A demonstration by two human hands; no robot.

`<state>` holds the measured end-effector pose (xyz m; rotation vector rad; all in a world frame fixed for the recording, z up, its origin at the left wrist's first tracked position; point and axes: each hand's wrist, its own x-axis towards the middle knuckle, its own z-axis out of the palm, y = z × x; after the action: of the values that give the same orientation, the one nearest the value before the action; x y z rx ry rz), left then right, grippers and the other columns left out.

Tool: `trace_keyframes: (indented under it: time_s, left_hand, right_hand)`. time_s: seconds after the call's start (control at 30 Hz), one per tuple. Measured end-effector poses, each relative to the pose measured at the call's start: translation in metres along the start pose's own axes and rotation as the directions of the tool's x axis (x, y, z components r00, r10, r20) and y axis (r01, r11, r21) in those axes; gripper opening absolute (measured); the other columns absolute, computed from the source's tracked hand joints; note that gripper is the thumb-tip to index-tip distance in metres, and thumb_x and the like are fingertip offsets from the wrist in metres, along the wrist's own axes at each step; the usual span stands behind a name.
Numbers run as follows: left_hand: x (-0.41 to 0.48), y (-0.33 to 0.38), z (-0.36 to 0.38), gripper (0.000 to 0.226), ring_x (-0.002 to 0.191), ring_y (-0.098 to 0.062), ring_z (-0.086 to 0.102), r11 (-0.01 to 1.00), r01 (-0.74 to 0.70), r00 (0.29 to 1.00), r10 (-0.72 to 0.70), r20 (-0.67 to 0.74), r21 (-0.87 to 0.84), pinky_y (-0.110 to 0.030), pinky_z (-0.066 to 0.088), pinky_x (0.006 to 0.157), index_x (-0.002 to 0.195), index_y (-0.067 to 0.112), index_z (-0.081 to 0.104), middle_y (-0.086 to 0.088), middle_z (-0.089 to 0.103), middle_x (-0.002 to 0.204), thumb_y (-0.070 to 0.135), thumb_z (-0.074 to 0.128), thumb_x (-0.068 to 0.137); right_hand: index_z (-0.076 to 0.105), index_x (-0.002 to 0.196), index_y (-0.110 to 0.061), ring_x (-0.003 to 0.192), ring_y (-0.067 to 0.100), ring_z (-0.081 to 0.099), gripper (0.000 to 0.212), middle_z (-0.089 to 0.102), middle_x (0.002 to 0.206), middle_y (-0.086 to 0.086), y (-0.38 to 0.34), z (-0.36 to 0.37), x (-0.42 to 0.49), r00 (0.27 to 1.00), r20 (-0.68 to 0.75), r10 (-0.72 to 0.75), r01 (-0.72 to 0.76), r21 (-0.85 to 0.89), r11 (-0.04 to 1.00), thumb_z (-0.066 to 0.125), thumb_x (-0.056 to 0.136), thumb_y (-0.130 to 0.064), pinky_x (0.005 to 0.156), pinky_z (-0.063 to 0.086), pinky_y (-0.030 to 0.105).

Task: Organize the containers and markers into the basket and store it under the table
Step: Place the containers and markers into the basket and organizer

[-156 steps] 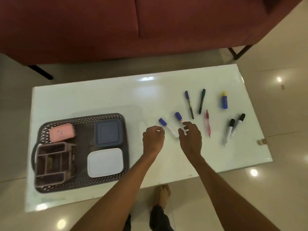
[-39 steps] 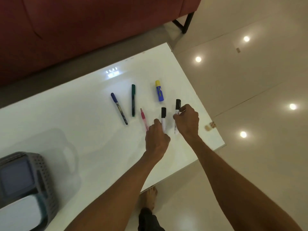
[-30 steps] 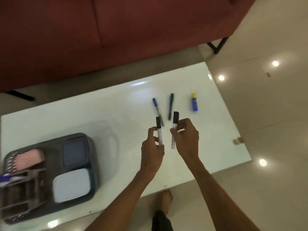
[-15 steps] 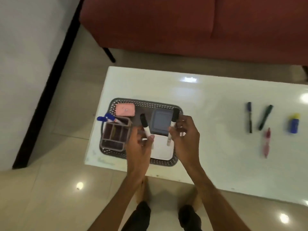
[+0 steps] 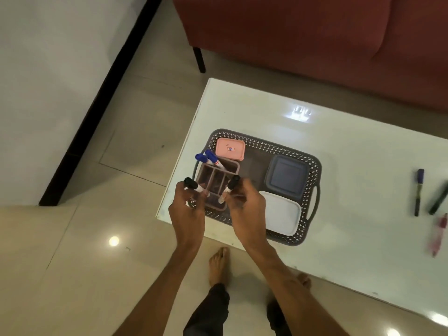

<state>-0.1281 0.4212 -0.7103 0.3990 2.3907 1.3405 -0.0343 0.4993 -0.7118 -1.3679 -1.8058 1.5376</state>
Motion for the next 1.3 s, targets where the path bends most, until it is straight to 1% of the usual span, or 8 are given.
trace_keyframes:
  time_s: [0.07,0.17,0.37,0.57,0.83,1.0,1.1,1.3]
  left_hand:
    - [0.006,-0.012,0.002,0.027,0.091,0.019,0.062,0.999,0.003,1.000,-0.003,-0.006,0.040,-0.016,0.050,0.084,0.111,0.024,0.058,0.032,0.064,0.092,0.018,0.073,0.090]
    - [0.009,-0.025,0.006,0.021,0.096,-0.004,0.065,0.995,0.004,1.000,-0.005,0.014,0.103,-0.033,0.054,0.093,0.109,0.017,0.064,0.012,0.070,0.101,0.016,0.072,0.091]
    - [0.019,-0.032,0.014,0.027,0.108,-0.017,0.053,0.964,0.068,0.997,-0.058,-0.048,0.255,-0.042,0.050,0.096,0.112,0.015,0.064,-0.001,0.066,0.111,0.022,0.074,0.088]
    - [0.022,-0.035,0.010,0.031,0.114,-0.025,0.054,0.933,0.135,0.991,-0.121,-0.062,0.335,-0.053,0.048,0.099,0.112,0.010,0.065,-0.009,0.065,0.115,0.026,0.075,0.087]
    - [0.000,-0.011,-0.003,0.067,0.111,-0.022,0.055,0.976,0.129,0.988,-0.112,-0.105,0.175,-0.038,0.051,0.092,0.133,0.014,0.050,-0.006,0.056,0.127,0.022,0.085,0.077]
    - [-0.035,0.025,0.005,0.064,0.111,-0.024,0.054,0.984,-0.059,0.968,0.098,-0.233,0.169,-0.035,0.054,0.088,0.131,0.016,0.051,-0.009,0.050,0.130,0.012,0.083,0.076]
    - [-0.068,0.052,0.042,0.060,0.119,-0.019,0.054,0.987,-0.148,0.983,0.154,-0.099,0.066,-0.020,0.052,0.086,0.129,0.019,0.051,-0.003,0.047,0.134,0.009,0.080,0.077]
    - [-0.141,0.093,0.152,0.049,0.110,-0.009,0.054,0.974,-0.225,0.936,0.211,0.283,0.017,-0.031,0.050,0.096,0.126,0.025,0.053,0.007,0.056,0.124,0.016,0.075,0.083]
  right_hand:
    - [0.061,0.121,-0.025,0.096,0.007,0.071,0.031,0.074,0.109,-0.009,0.010,0.010,-0.001,1.000,0.022,-0.004,0.006,-0.080,0.997,0.070,0.092,-0.020,0.089,0.056,0.025]
    - [0.060,0.120,-0.025,0.101,0.011,0.067,0.030,0.072,0.113,-0.007,0.023,0.022,-0.005,0.999,0.032,-0.014,0.021,-0.226,0.974,0.069,0.092,-0.022,0.087,0.047,0.020]
    - [0.060,0.120,-0.017,0.119,0.018,0.053,0.028,0.061,0.126,0.001,0.036,0.036,-0.005,0.996,0.087,-0.031,0.067,-0.440,0.896,0.068,0.093,-0.019,0.100,0.042,0.025]
    - [0.056,0.126,-0.018,0.124,0.020,0.050,0.039,0.054,0.131,0.003,0.034,0.036,-0.001,0.990,0.130,-0.050,0.107,-0.483,0.869,0.070,0.090,-0.017,0.104,0.050,0.037]
    - [0.048,0.138,-0.025,0.126,0.014,0.046,0.066,0.050,0.137,-0.001,0.038,-0.005,-0.007,0.990,0.129,-0.051,0.098,-0.388,0.916,0.080,0.081,-0.027,0.098,0.036,0.020]
    - [0.049,0.137,-0.029,0.130,0.015,0.045,0.055,0.049,0.142,-0.004,0.049,-0.061,-0.018,0.999,0.004,-0.040,0.039,-0.280,0.959,0.071,0.088,-0.039,0.103,0.043,0.026]
    - [0.052,0.135,-0.027,0.126,0.016,0.052,0.048,0.052,0.141,-0.004,0.060,-0.106,-0.023,0.990,-0.141,-0.014,-0.017,-0.218,0.976,0.068,0.092,-0.041,0.101,0.053,0.038]
    - [0.056,0.128,-0.030,0.113,0.012,0.056,0.038,0.054,0.124,-0.014,0.088,-0.208,-0.037,0.940,-0.339,0.043,-0.097,-0.143,0.985,0.068,0.092,-0.033,0.091,0.055,0.041]
